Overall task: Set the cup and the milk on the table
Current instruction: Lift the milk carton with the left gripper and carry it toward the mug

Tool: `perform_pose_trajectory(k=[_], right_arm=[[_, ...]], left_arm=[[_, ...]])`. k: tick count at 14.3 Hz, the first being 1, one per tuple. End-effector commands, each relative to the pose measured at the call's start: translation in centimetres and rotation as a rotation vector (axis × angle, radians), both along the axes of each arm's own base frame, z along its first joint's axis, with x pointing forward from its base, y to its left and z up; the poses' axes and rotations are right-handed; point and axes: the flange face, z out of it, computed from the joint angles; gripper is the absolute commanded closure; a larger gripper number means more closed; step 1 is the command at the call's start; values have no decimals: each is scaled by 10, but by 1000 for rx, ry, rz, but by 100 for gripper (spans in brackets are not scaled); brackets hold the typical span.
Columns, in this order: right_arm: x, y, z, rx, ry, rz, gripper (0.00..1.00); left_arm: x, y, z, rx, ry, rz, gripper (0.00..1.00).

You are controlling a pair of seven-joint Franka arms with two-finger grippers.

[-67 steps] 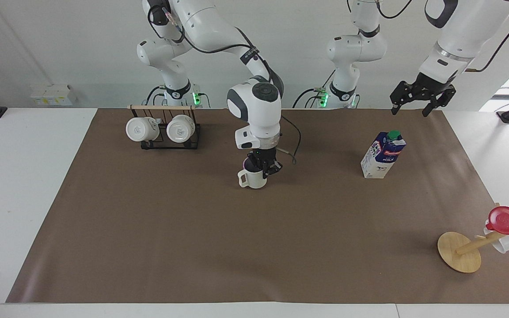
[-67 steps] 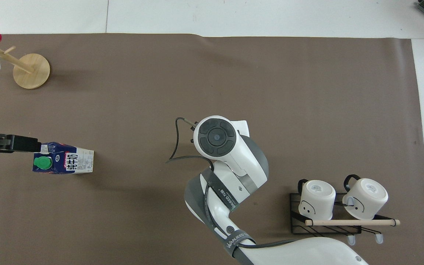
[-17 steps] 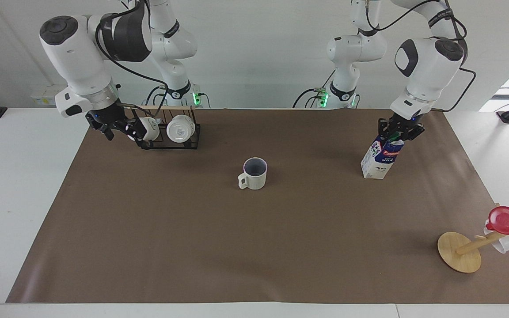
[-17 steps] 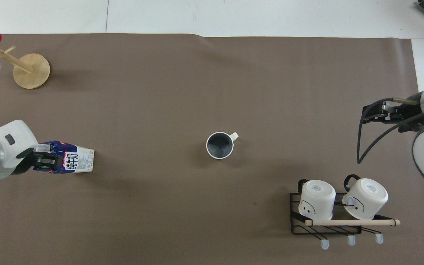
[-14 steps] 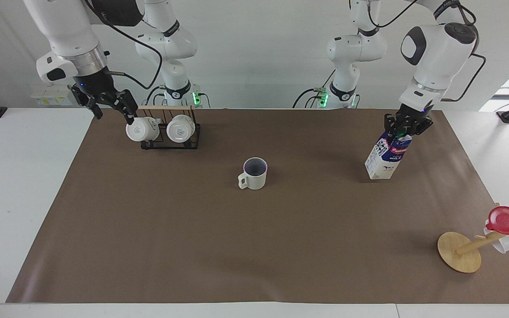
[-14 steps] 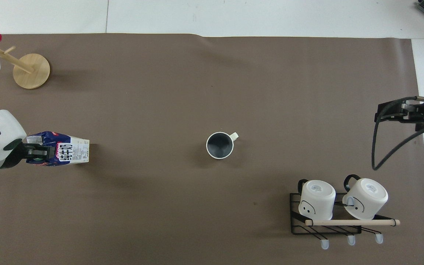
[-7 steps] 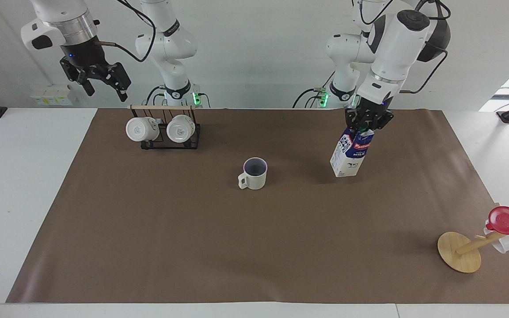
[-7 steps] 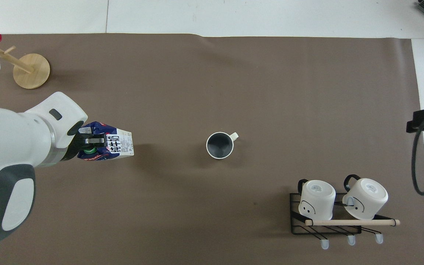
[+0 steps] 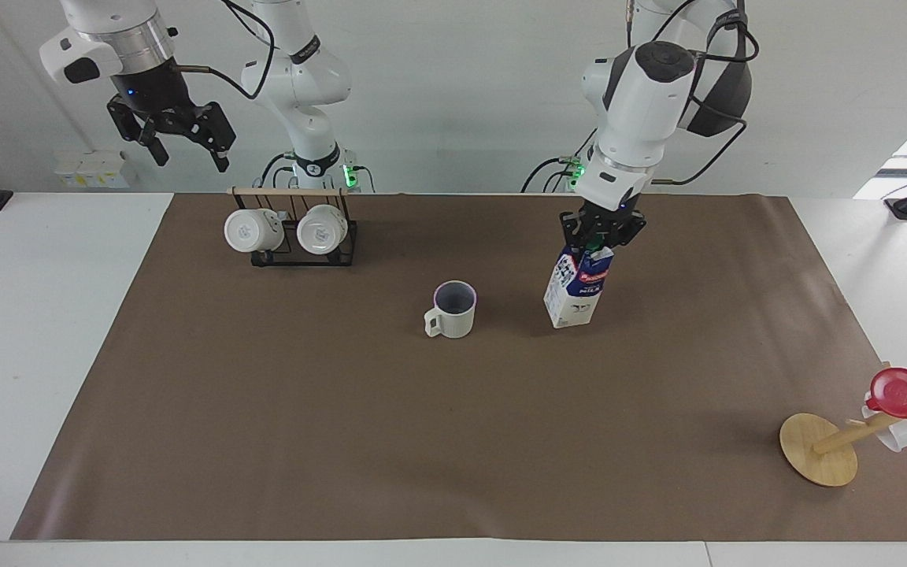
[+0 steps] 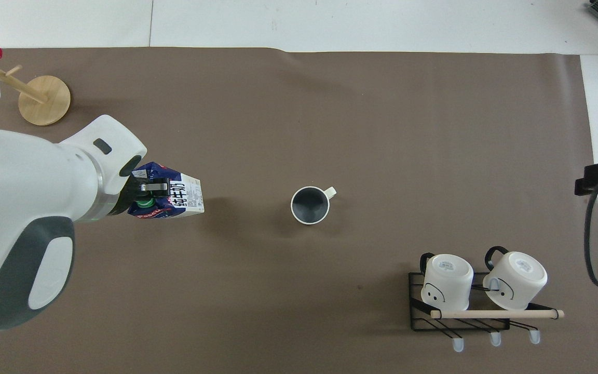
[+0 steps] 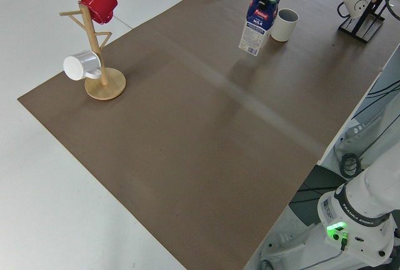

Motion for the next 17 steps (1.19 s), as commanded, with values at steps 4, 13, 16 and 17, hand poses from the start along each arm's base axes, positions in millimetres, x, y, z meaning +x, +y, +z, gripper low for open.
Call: perform_pose_trajectory(k=[4, 13, 16, 17], right_arm=[[-10, -5, -7, -5, 0, 28, 0], [-10, -4, -7, 0, 3, 24, 0], [-10, -4, -7, 0, 6, 23, 0], [-10, -4, -7, 0, 4, 23, 0]], left_arm=[[2, -54, -23, 44, -39, 60, 61], [2, -79, -53, 51, -54, 38, 61], [2, -79, -58, 59, -49, -30, 60], [2, -79, -57, 58, -51, -33, 60]])
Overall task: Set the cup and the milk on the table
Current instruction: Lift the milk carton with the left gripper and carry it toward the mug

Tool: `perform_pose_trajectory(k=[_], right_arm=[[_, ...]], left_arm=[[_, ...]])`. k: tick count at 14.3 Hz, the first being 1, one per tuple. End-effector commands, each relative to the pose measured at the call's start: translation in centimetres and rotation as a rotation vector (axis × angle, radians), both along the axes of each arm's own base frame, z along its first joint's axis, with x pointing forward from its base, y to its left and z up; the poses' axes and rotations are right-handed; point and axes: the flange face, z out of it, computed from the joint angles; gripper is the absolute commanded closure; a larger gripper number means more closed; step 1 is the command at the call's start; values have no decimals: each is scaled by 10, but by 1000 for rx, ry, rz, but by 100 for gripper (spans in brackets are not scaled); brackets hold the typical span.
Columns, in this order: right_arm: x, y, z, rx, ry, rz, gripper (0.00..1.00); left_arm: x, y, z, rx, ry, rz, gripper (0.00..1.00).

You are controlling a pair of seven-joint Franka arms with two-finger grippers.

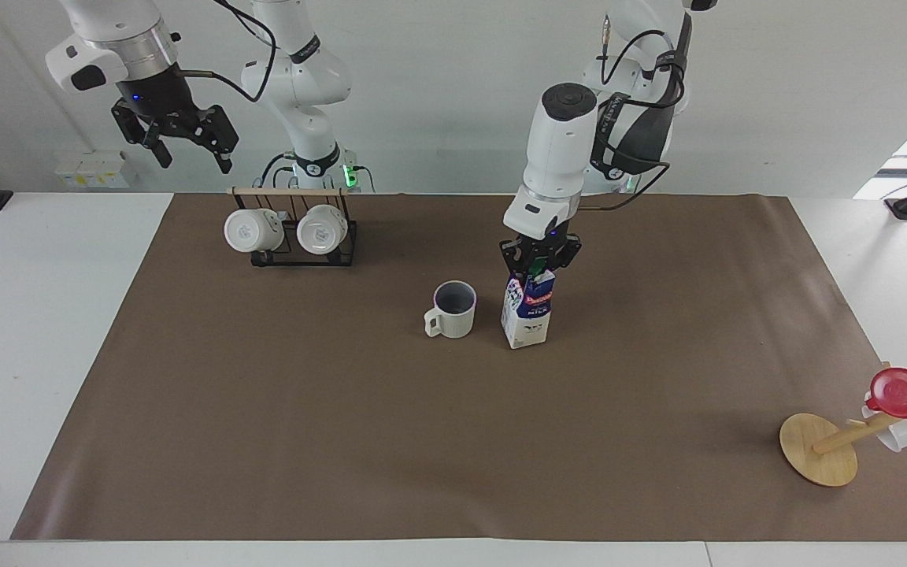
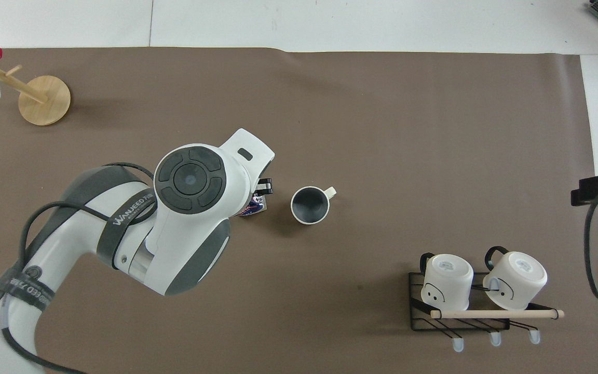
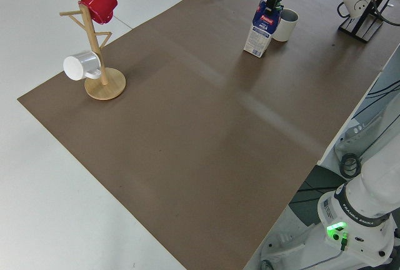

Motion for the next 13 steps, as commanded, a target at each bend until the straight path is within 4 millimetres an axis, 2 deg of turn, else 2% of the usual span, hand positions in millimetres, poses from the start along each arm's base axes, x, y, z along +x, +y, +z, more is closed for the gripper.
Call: perform_pose_trajectory(k=[1, 9, 11, 13], right_arm=[[-6, -4, 0, -1, -16, 20, 0], [-6, -5, -1, -1, -14, 16, 0], [-6, -5, 0, -3, -18, 7, 0], [-6, -5, 0, -1, -15, 4, 0]], left_arm=[[3, -3, 2, 13, -22, -36, 59], [5, 3, 0, 25, -8, -89, 54], [4, 3, 0, 25, -3, -86, 46], [5, 5, 3, 25, 1, -80, 32]])
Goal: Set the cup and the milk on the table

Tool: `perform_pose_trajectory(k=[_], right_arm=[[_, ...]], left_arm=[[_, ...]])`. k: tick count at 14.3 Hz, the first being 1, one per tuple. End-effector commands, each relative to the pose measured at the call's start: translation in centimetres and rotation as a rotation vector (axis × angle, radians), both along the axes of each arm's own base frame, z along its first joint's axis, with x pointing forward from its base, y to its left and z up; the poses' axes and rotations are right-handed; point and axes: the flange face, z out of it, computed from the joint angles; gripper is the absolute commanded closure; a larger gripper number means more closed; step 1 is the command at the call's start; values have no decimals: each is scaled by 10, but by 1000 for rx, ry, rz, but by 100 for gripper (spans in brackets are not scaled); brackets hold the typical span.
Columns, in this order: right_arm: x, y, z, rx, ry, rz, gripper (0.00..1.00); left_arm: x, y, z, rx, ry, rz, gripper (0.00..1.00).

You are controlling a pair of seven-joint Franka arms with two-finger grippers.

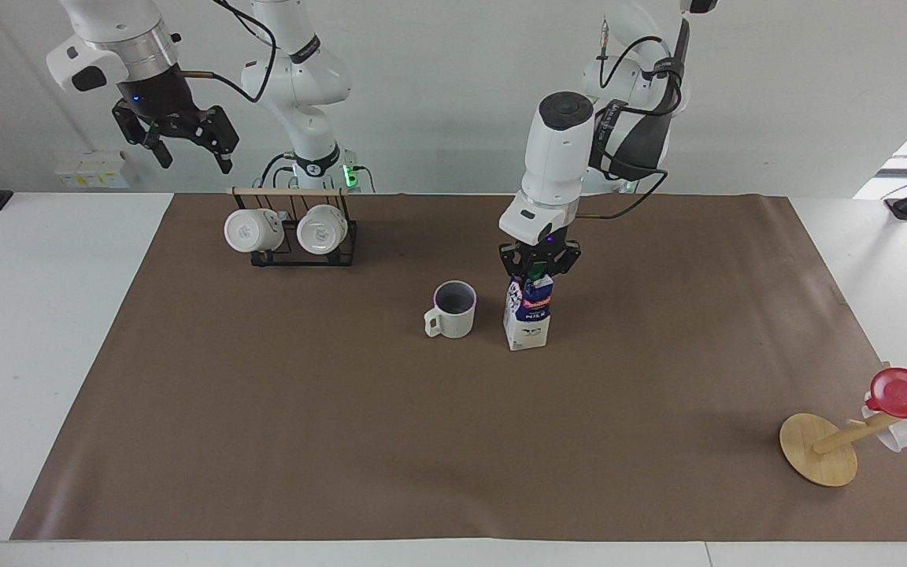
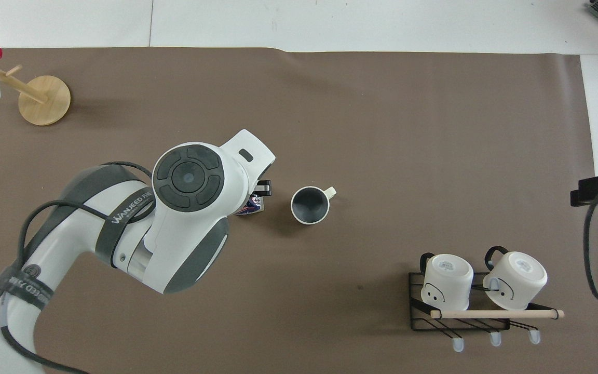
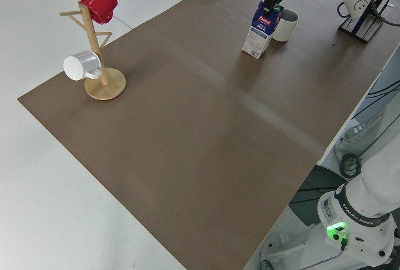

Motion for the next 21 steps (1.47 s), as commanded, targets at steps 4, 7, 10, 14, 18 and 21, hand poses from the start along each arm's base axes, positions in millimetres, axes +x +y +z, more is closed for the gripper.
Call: perform_pose_trajectory(k=[4, 7, 10, 14, 18, 21], right_arm=[[-6, -5, 1, -3, -15, 4, 0], [-7, -5, 0, -3, -8, 4, 0], [-7, -5, 1, -6, -9, 3, 0], [-8, -5, -1, -5, 2, 5, 0], [-4, -4, -1, -4, 1, -10, 0], [1, -6, -1, 0, -2, -43, 0]], left_arm=[[8, 13, 18, -10, 9, 26, 6], [18, 25, 46, -7, 21, 55, 0], [27, 48, 83, -2, 28, 99, 0], [30, 112, 130, 34, 73, 68, 0], [34, 184, 172, 56, 117, -13, 0], [34, 224, 188, 51, 156, 13, 0]])
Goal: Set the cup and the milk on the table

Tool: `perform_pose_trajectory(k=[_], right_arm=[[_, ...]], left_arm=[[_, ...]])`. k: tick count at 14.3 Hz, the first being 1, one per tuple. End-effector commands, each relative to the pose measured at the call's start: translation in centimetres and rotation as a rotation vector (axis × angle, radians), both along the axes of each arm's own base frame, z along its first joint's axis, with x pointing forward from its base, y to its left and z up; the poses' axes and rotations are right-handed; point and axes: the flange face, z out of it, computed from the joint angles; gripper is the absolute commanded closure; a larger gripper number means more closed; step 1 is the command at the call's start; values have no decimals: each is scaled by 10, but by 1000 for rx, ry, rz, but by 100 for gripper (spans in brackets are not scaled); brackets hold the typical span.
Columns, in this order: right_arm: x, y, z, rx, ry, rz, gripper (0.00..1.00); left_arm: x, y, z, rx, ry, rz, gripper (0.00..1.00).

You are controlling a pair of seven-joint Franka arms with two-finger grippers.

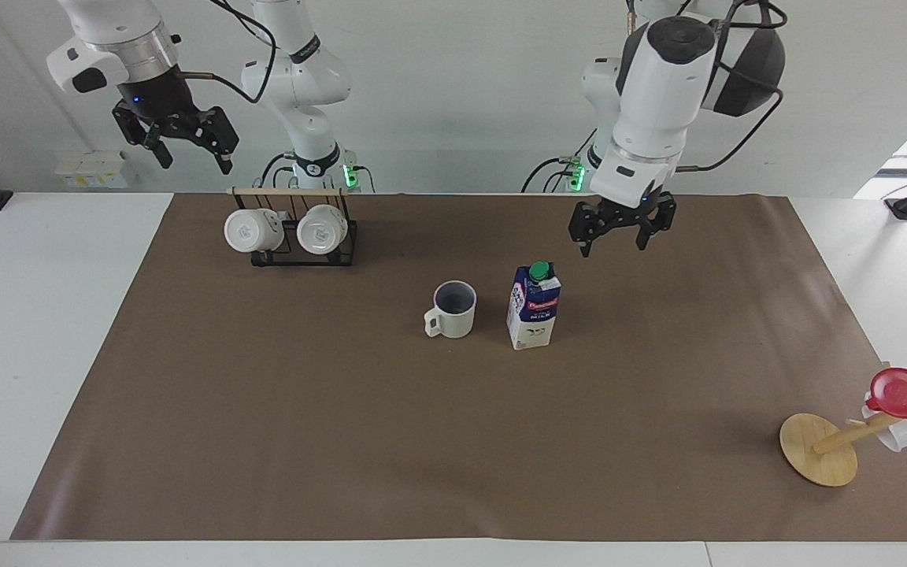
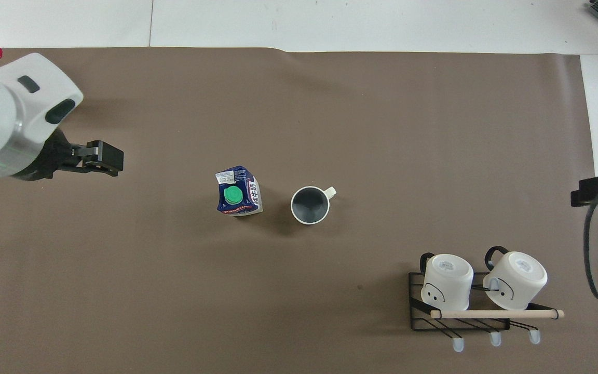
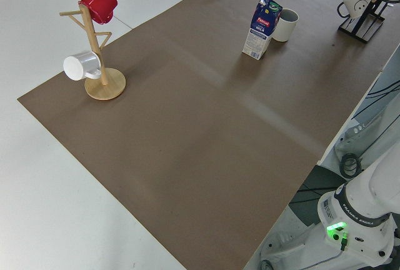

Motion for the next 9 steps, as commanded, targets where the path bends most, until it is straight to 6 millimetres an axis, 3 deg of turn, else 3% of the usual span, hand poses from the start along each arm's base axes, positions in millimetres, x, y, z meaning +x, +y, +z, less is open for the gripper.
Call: perform_pose_trajectory(k=[1, 5, 9], right_arm=[[7, -5, 6, 4, -14, -45, 0], [12, 3, 2, 4, -29, -85, 0], [12, 12, -1, 2, -26, -62, 0]], left_arm=[[-2, 25, 15, -29, 38, -36, 0], [-4, 57, 24, -36, 37, -31, 0], [-6, 57, 28, -57, 29, -36, 0]])
